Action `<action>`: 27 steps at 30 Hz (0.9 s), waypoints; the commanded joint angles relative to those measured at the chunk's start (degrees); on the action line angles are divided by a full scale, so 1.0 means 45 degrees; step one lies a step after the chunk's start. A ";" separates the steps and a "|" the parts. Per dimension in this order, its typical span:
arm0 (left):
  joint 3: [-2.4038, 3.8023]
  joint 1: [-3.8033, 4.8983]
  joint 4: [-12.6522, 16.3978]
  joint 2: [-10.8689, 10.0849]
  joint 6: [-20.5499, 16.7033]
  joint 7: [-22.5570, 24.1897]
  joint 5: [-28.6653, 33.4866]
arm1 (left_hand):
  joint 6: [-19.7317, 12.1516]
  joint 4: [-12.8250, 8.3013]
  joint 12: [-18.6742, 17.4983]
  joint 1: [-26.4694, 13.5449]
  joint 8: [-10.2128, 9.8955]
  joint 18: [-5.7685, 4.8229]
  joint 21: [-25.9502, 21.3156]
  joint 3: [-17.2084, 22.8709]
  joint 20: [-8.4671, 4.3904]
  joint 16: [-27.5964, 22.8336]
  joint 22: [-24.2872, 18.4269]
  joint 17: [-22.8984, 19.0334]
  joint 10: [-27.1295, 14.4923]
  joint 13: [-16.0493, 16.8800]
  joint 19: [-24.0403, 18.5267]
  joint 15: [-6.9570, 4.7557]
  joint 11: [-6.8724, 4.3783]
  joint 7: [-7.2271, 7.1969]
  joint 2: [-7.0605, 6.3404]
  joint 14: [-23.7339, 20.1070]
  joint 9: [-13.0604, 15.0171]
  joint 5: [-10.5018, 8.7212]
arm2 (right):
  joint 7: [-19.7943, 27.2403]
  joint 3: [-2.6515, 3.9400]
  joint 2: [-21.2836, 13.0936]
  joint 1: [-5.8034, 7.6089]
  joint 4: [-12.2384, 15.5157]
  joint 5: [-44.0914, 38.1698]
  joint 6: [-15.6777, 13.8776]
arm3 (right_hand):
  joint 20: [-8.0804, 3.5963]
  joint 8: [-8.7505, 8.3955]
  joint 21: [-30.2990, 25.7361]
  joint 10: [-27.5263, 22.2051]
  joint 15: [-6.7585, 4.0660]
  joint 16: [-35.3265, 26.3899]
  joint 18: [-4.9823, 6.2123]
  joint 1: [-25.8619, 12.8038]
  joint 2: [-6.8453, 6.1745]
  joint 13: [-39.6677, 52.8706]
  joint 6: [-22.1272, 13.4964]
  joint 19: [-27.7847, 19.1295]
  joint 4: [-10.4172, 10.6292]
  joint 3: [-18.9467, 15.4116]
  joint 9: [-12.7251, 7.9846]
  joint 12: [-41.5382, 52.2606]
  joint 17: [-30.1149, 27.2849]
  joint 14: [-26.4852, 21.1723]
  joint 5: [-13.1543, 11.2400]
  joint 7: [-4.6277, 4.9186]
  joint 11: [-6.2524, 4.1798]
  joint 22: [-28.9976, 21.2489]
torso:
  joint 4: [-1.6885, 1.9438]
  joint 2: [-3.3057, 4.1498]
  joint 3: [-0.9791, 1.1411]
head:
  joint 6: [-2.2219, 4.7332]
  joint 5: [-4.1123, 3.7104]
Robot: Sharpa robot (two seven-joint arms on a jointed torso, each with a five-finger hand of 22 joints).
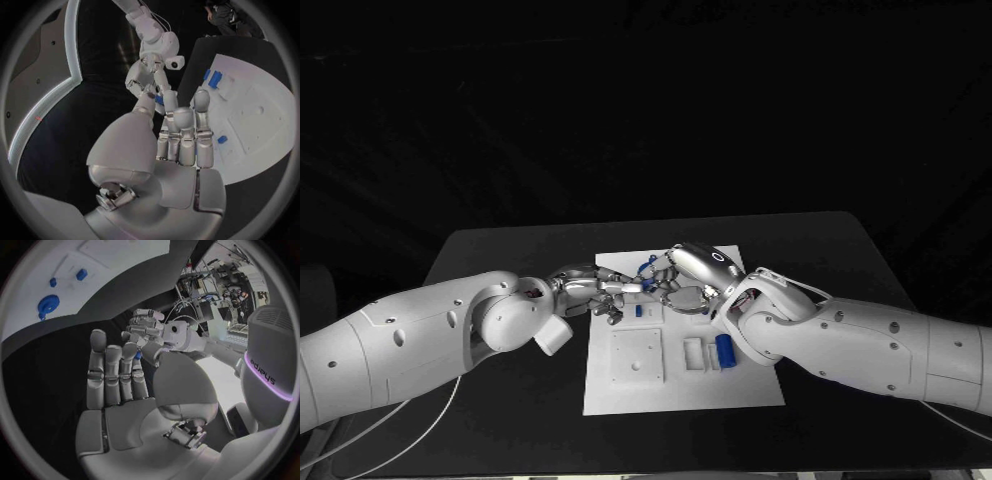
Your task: Assemble the parts on the task board
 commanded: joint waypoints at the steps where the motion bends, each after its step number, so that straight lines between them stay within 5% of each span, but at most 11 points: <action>1: 0.0009 0.0013 0.0046 0.0022 0.0243 0.0077 -0.0143 | 0.0141 -0.0236 0.0032 -0.0020 -0.0045 0.0001 0.0072 -0.0132 -0.0092 0.0056 0.0011 -0.0023 -0.0009 -0.0029 -0.0019 -0.0065 -0.0121 -0.0008 0.0260 0.0007 -0.0003 0.0010 | 0.0023 0.0009 0.0013 -0.0008 0.0017 0.0052 0.0117 | -0.0001 0.0088 0.0056 0.0008 -0.0026 -0.0056 0.0057 -0.0104 0.0058 0.0021 0.0133 -0.0106 -0.0069 0.0007 0.0011 -0.0056 0.0017 -0.0065 -0.0030 0.0049 -0.0027 0.0217 | -0.0005 -0.0007 -0.0003 | 0.0013 0.0022; 13: 0.0010 0.0014 0.0071 0.0060 0.0112 0.0309 0.0140 | 0.0304 -0.0472 0.0065 0.0022 -0.0041 -0.0047 0.0092 -0.0330 -0.0147 0.0106 -0.0014 0.0037 0.0097 -0.0044 -0.0004 -0.0115 -0.0167 -0.0059 0.0672 0.0083 -0.0001 0.0012 | 0.0012 0.0010 0.0050 -0.0007 -0.0006 0.0059 0.0249 | 0.0002 0.0088 0.0054 0.0004 -0.0023 -0.0060 0.0055 -0.0088 0.0066 0.0027 0.0127 -0.0113 -0.0067 -0.0041 0.0011 -0.0062 0.0018 -0.0073 -0.0029 0.0050 -0.0025 0.0211 | -0.0012 -0.0003 0.0004 | 0.0001 0.0034; 27: 0.0010 0.0014 0.0088 0.0101 0.0087 0.0340 0.0437 | 0.0301 -0.0512 0.0045 0.0032 -0.0044 -0.0061 0.0101 -0.0392 -0.0161 0.0126 -0.0019 0.0081 0.0156 -0.0056 -0.0004 -0.0130 -0.0173 -0.0071 0.0738 0.0118 -0.0002 0.0005 | 0.0013 0.0010 0.0088 -0.0007 -0.0013 0.0058 0.0284 | 0.0005 0.0088 0.0054 -0.0002 -0.0019 -0.0061 0.0055 -0.0060 0.0076 0.0037 0.0123 -0.0124 -0.0072 -0.0072 0.0011 -0.0064 0.0024 -0.0082 -0.0029 0.0053 -0.0021 0.0212 | -0.0005 0.0001 0.0003 | 0.0001 0.0025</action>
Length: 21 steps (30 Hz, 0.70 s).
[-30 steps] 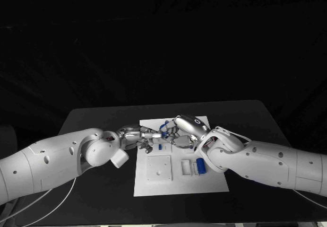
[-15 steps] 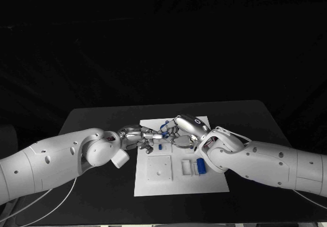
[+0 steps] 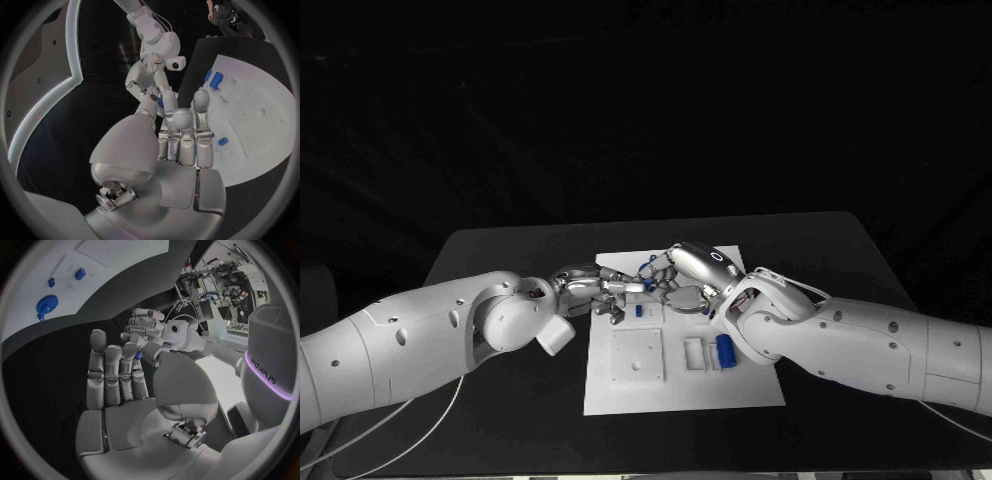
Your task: Assemble the parts on the task board
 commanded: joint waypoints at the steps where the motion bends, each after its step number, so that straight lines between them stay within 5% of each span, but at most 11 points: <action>1: 0.0021 0.0021 0.0069 0.0051 0.0106 0.0263 0.0322 | 0.0108 -0.0078 0.0041 -0.0026 -0.0036 -0.0064 0.0056 -0.0008 -0.0068 0.0079 -0.0015 0.0021 0.0075 -0.0020 -0.0006 -0.0044 0.0000 -0.0042 0.0152 0.0031 -0.0001 0.0005 | 0.0015 -0.0007 0.0016 -0.0016 0.0005 -0.0023 0.0244 | 0.0005 0.0039 0.0055 -0.0002 -0.0020 -0.0061 0.0056 -0.0064 0.0080 0.0012 0.0126 -0.0125 -0.0019 -0.0019 0.0017 -0.0064 0.0012 -0.0082 -0.0029 0.0050 -0.0021 0.0213 | 0.0005 0.0003 -0.0002 | 0.0004 -0.0008; 21: 0.0020 0.0022 0.0049 0.0096 -0.0101 0.0556 0.0916 | 0.1282 -0.0455 -0.0155 0.0747 -0.0052 -0.0051 0.0164 0.0446 -0.0079 0.0304 0.0035 0.0410 0.0579 -0.0087 0.0003 -0.0109 -0.0051 -0.0388 0.1327 0.0250 0.0002 -0.0028 | 0.0012 -0.0007 0.0032 -0.0016 -0.0027 -0.0023 0.0301 | 0.0007 0.0040 0.0061 -0.0011 -0.0018 -0.0060 0.0057 -0.0037 0.0084 0.0026 0.0122 -0.0133 -0.0017 -0.0047 0.0017 -0.0068 0.0017 -0.0085 -0.0029 0.0050 -0.0022 0.0214 | 0.0006 0.0001 0.0001 | -0.0003 -0.0035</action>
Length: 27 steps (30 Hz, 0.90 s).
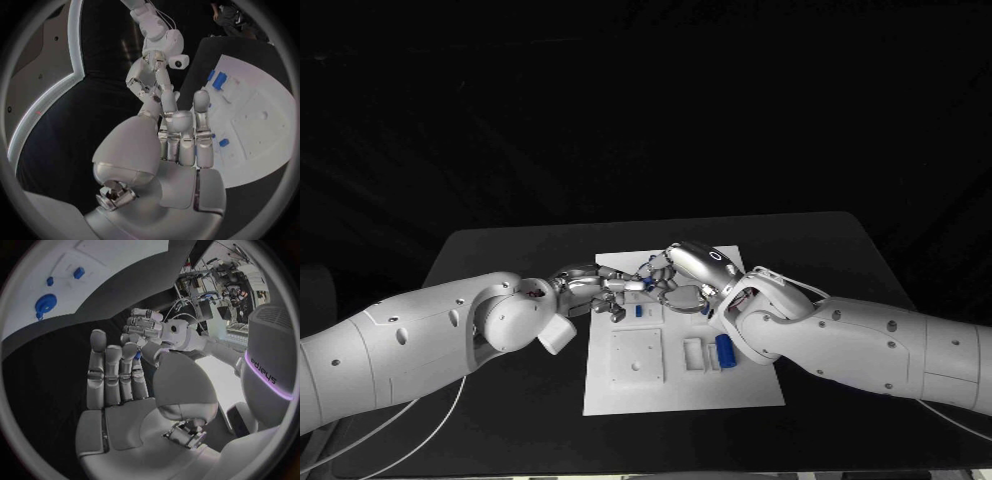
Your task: Assemble the parts on the task board
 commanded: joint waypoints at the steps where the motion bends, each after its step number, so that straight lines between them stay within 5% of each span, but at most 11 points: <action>1: 0.0038 0.0037 0.0061 0.0049 0.0010 0.0507 0.0438 | 0.0328 -0.0209 -0.0102 0.0286 0.0130 -0.0049 0.0071 0.0263 -0.0083 0.0089 0.0020 0.0092 0.0145 -0.0037 0.0009 -0.0003 -0.0004 -0.0063 0.0383 0.0161 0.0025 -0.0020 | -0.0046 -0.0030 0.0003 -0.0034 -0.0034 -0.0029 0.0291 | -0.0037 0.0040 0.0062 -0.0011 -0.0018 -0.0060 0.0056 -0.0010 0.0057 0.0012 0.0124 -0.0089 -0.0014 -0.0044 0.0024 -0.0068 0.0021 -0.0085 -0.0029 0.0049 -0.0022 0.0215 | -0.0005 0.0000 0.0004 | -0.0001 -0.0023; 5: 0.0038 0.0038 0.0042 0.0053 -0.0048 0.0616 0.0525 | 0.1201 -0.0558 -0.0297 0.0536 0.0170 -0.0028 0.0137 0.0727 -0.0080 0.0166 0.0060 0.0227 0.0410 -0.0120 0.0062 0.0001 -0.0015 -0.0159 0.0460 0.0260 0.0164 -0.0020 | -0.0041 -0.0030 -0.0001 -0.0034 -0.0038 -0.0030 0.0263 | -0.0034 0.0039 0.0059 -0.0018 -0.0016 -0.0066 0.0056 -0.0003 0.0044 0.0016 0.0119 -0.0096 -0.0010 -0.0068 0.0023 -0.0073 0.0020 -0.0091 -0.0029 0.0053 -0.0017 0.0212 | -0.0004 0.0004 0.0004 | -0.0002 -0.0027; 12: 0.0038 0.0037 0.0036 0.0045 -0.0128 0.0713 0.0501 | 0.1489 -0.0919 -0.0755 0.0195 0.0088 -0.0031 0.0233 0.1656 -0.0114 0.0165 0.0135 0.0315 0.0798 -0.0239 0.0062 -0.0020 -0.0027 -0.0155 0.0208 0.0345 0.0414 -0.0004 | -0.0013 -0.0030 -0.0018 -0.0033 -0.0050 0.0109 0.0203 | -0.0017 0.0034 0.0031 -0.0078 0.0005 -0.0109 0.0057 0.0019 -0.0142 0.0001 0.0040 -0.0112 -0.0061 -0.0195 0.0019 -0.0110 -0.0009 -0.0109 -0.0018 0.0086 0.0007 0.0192 | 0.0000 0.0000 0.0002 | -0.0006 -0.0038; 20: 0.0038 0.0036 0.0028 0.0027 -0.0277 0.0804 0.0488 | 0.1471 -0.0968 -0.0884 -0.0013 0.0089 -0.0017 0.0275 0.2150 -0.0111 0.0148 0.0123 0.0370 0.0883 -0.0142 0.0087 -0.0020 -0.0033 -0.0164 0.0043 0.0382 0.0624 0.0007 | 0.0113 -0.0031 -0.0083 -0.0032 -0.0055 0.0413 0.0155 | 0.0253 0.0034 -0.0283 -0.0255 0.0226 -0.0122 0.0171 0.0705 -0.0507 -0.0044 -0.0799 -0.0071 -0.0053 -0.2960 -0.0003 0.0150 -0.0150 -0.0176 0.0569 0.0313 0.0216 -0.0068 | -0.0003 0.0001 -0.0002 | 0.0010 -0.0021; 27: 0.0038 0.0036 0.0011 0.0008 -0.0354 0.0847 0.0559 | 0.1476 -0.0956 -0.0903 -0.0053 0.0090 -0.0010 0.0279 0.2217 -0.0107 0.0149 0.0116 0.0389 0.0895 -0.0120 0.0084 -0.0020 -0.0032 -0.0168 0.0016 0.0396 0.0666 0.0030 | 0.0243 -0.0031 -0.0185 -0.0032 -0.0036 0.0523 0.0146 | 0.0297 0.0015 -0.0432 -0.0374 0.0268 -0.0083 0.0205 0.1091 -0.0499 -0.0226 -0.1012 -0.0054 -0.0230 -0.3631 -0.0015 0.0210 -0.0237 -0.0258 0.0591 0.0375 0.0268 -0.0111 | 0.0001 0.0004 0.0001 | 0.0025 0.0011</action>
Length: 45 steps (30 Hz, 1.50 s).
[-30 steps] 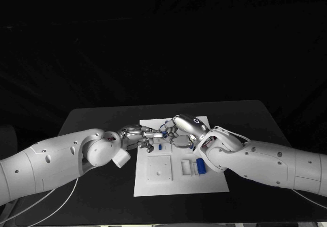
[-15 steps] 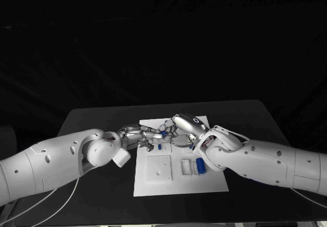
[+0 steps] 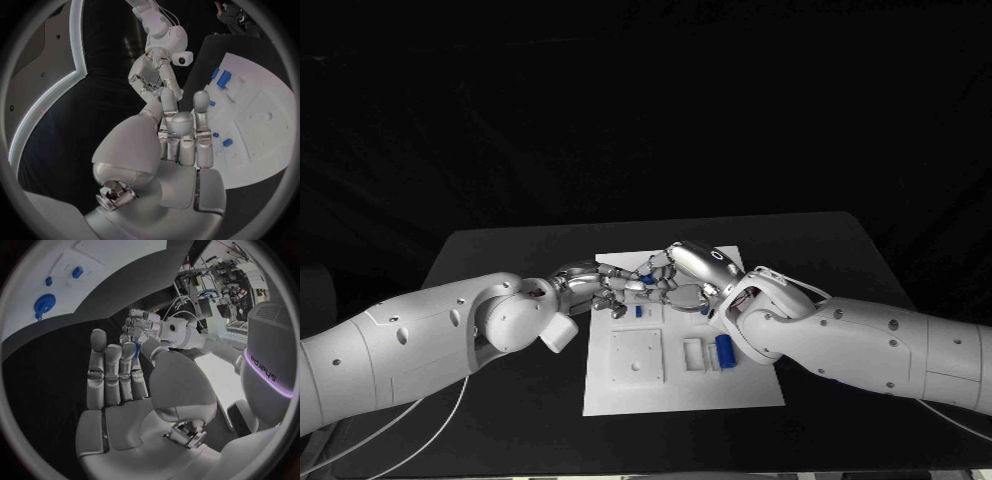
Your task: Assemble the parts on the task board
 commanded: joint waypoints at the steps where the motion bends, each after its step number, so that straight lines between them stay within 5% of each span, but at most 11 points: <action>1: 0.0043 0.0044 -0.0013 -0.0029 -0.0099 0.0484 0.0299 | 0.1142 0.0024 -0.0034 -0.0109 0.0018 -0.0009 0.0036 0.0057 -0.0064 0.0005 -0.0004 0.0030 0.0111 0.0021 0.0042 0.0015 -0.0006 -0.0314 -0.0007 0.0090 0.0028 0.0051 | 0.0023 -0.0034 -0.0119 -0.0042 -0.0063 0.0189 0.0161 | 0.0118 0.0006 -0.0050 -0.0106 0.0071 -0.0022 0.0209 0.0122 0.0000 -0.0043 -0.0150 -0.0007 -0.0014 -0.0112 -0.0020 0.0070 -0.0028 -0.0061 0.0056 0.0035 0.0001 -0.0011 | -0.0003 0.0004 0.0003 | 0.0029 0.0029; 8: 0.0043 0.0044 -0.0074 -0.0051 -0.0136 0.0422 0.0312 | 0.1142 0.0037 -0.0042 -0.0126 0.0022 -0.0006 0.0036 0.0066 -0.0064 -0.0002 -0.0011 0.0034 0.0117 0.0025 0.0044 0.0011 -0.0009 -0.0321 -0.0014 0.0095 0.0039 0.0062 | 0.0368 -0.0034 -0.0241 -0.0042 -0.0040 0.0597 -0.0436 | 0.0200 0.0008 -0.0203 -0.0193 0.0170 -0.0060 0.0255 0.0335 -0.0270 -0.0290 -0.0846 -0.0027 -0.0199 -0.0590 -0.0024 0.0057 -0.0163 -0.0177 0.0329 0.0246 0.0138 -0.0018 | 0.0000 0.0005 0.0008 | 0.0040 0.0022; 25: 0.0042 0.0044 -0.0116 -0.0070 -0.0049 0.0302 0.0024 | 0.1181 0.0015 -0.0083 -0.0141 0.0019 0.0005 0.0055 0.0147 -0.0058 -0.0007 -0.0017 0.0059 0.0154 0.0032 0.0045 0.0011 -0.0012 -0.0322 -0.0058 0.0112 0.0078 0.0075 | 0.1355 0.0029 -0.0430 -0.0042 0.0062 0.2380 -0.1101 | 0.0274 0.0015 -0.0429 -0.0271 0.0222 -0.0006 0.0306 0.0525 -0.0104 -0.0619 -0.1359 0.0031 -0.0274 -0.1607 -0.0029 0.0165 -0.0355 -0.0264 0.0803 0.0321 0.0188 0.0004 | -0.0004 -0.0003 0.0003 | 0.0062 0.0020; 32: 0.0042 0.0044 -0.0110 -0.0081 -0.0299 0.0476 -0.0444 | 0.1193 -0.0006 -0.0097 -0.0140 0.0020 0.0016 0.0066 0.0185 -0.0060 -0.0006 -0.0018 0.0075 0.0171 0.0035 0.0053 0.0003 -0.0013 -0.0316 -0.0071 0.0125 0.0089 0.0087 | 0.1487 0.0216 -0.0623 -0.0041 0.0156 0.4066 -0.0905 | 0.0278 0.0023 -0.0527 -0.0286 0.0227 0.0089 0.0289 0.0128 0.0084 -0.0627 -0.1089 0.0128 -0.0074 -0.2443 -0.0016 0.0287 -0.0347 -0.0230 0.1813 0.0285 0.0183 0.0003 | -0.0003 0.0000 -0.0001 | 0.0090 0.0063; 37: 0.0043 0.0044 -0.0040 -0.0118 -0.0864 0.1001 -0.1470 | 0.1213 -0.0061 -0.0152 -0.0176 0.0017 0.0001 0.0083 0.0266 -0.0105 -0.0041 -0.0038 0.0080 0.0213 0.0028 0.0089 -0.0023 -0.0028 -0.0314 -0.0096 0.0171 0.0101 0.0108 | 0.0856 0.0359 -0.0866 -0.0038 0.0154 0.5876 0.0144 | 0.0208 0.0021 -0.0467 -0.0208 0.0150 0.0240 0.0268 -0.0569 0.0545 -0.0532 -0.0637 0.0332 0.0312 -0.3027 0.0015 0.0452 -0.0275 -0.0072 0.2599 0.0108 0.0078 0.0026 | -0.0011 -0.0003 -0.0010 | 0.0103 0.0112; 45: 0.0045 0.0044 -0.0035 -0.0168 -0.1373 0.1453 -0.2321 | 0.1227 -0.0104 -0.0202 -0.0205 0.0017 -0.0021 0.0098 0.0306 -0.0132 -0.0073 -0.0052 0.0094 0.0263 0.0020 0.0113 -0.0041 -0.0034 -0.0313 -0.0113 0.0205 0.0100 0.0120 | -0.1572 0.0463 -0.1232 -0.0024 0.0248 0.8892 0.3226 | 0.0017 0.0022 -0.0153 0.0041 -0.0018 0.0509 0.0302 -0.1683 0.1177 -0.0257 -0.0468 0.0917 0.1064 -0.3694 0.0060 0.0721 -0.0001 0.0587 0.3134 -0.0055 -0.0035 0.0118 | -0.0018 -0.0009 -0.0003 | 0.0128 0.0142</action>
